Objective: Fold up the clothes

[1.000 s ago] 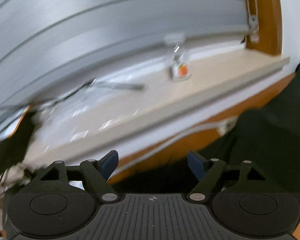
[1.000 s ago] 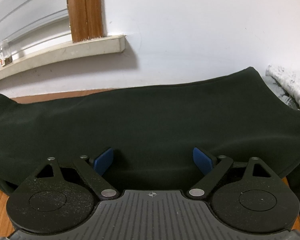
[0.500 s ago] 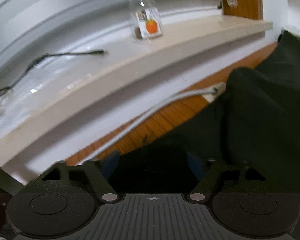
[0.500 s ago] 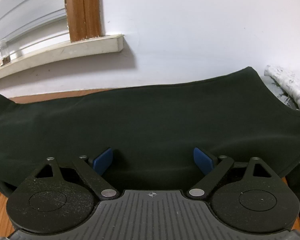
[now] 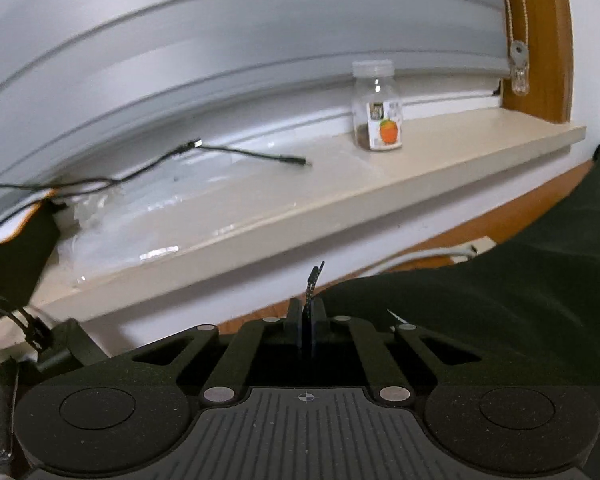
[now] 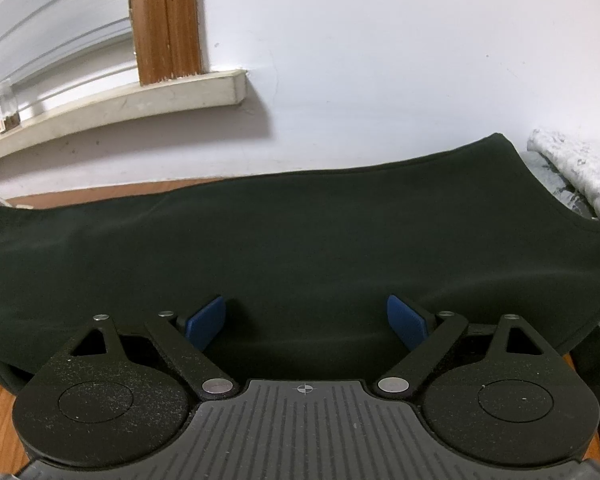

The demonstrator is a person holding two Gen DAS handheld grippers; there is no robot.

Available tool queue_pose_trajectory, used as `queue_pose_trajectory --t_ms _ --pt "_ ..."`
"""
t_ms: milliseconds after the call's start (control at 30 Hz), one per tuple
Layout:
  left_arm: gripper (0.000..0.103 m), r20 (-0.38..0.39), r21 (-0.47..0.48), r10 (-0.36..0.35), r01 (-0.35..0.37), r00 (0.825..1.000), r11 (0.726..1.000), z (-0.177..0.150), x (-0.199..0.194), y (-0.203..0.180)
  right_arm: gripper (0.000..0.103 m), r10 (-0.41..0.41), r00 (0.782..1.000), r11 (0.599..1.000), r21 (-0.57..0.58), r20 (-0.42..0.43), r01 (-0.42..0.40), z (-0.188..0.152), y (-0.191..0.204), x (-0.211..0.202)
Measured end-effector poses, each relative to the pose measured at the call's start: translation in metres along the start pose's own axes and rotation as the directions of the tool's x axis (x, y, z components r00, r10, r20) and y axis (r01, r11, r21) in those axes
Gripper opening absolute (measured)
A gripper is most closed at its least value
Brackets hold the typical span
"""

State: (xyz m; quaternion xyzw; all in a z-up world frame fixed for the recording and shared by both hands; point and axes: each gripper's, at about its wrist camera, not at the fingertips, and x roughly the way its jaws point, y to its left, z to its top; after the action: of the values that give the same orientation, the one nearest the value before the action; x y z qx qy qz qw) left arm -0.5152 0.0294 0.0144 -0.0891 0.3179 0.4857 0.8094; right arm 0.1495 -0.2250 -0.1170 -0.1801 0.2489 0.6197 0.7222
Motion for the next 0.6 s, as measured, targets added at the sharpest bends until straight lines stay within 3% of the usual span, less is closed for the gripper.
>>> queue_pose_trajectory --t_ms 100,133,167,300,367,433,600 --pt "0.047 -0.016 0.049 0.057 -0.056 0.998 0.997 -0.006 0.005 -0.009 0.088 0.001 1.0 1.0 -0.001 -0.001 -0.001 0.0 0.0 0.0" --pt "0.067 -0.007 0.047 0.067 -0.067 0.998 0.997 -0.009 0.004 -0.009 0.088 0.001 1.0 1.0 -0.001 -0.001 -0.001 0.0 0.0 0.001" --pt "0.079 -0.002 0.035 0.067 -0.067 0.998 0.997 -0.01 0.0 -0.007 0.088 0.001 1.0 1.0 -0.002 -0.001 -0.001 0.001 0.0 0.001" --pt "0.085 0.02 -0.059 0.107 -0.106 0.994 0.993 -0.019 -0.024 0.006 0.088 0.002 1.0 1.0 -0.001 -0.001 -0.002 0.001 0.0 0.0" --pt "0.103 0.031 -0.101 0.111 -0.107 0.993 0.989 -0.023 -0.038 0.013 0.088 0.003 1.0 1.0 0.0 -0.002 -0.003 0.001 -0.001 0.0" --pt "0.103 0.055 -0.122 0.108 -0.101 0.993 0.987 -0.027 -0.052 0.017 0.091 0.002 1.0 1.0 -0.001 -0.004 -0.002 0.001 -0.001 0.001" --pt "0.103 0.026 -0.142 0.142 -0.137 0.99 0.98 -0.045 -0.075 0.026 0.095 -0.005 1.0 1.0 -0.009 -0.012 0.005 0.002 0.0 0.001"
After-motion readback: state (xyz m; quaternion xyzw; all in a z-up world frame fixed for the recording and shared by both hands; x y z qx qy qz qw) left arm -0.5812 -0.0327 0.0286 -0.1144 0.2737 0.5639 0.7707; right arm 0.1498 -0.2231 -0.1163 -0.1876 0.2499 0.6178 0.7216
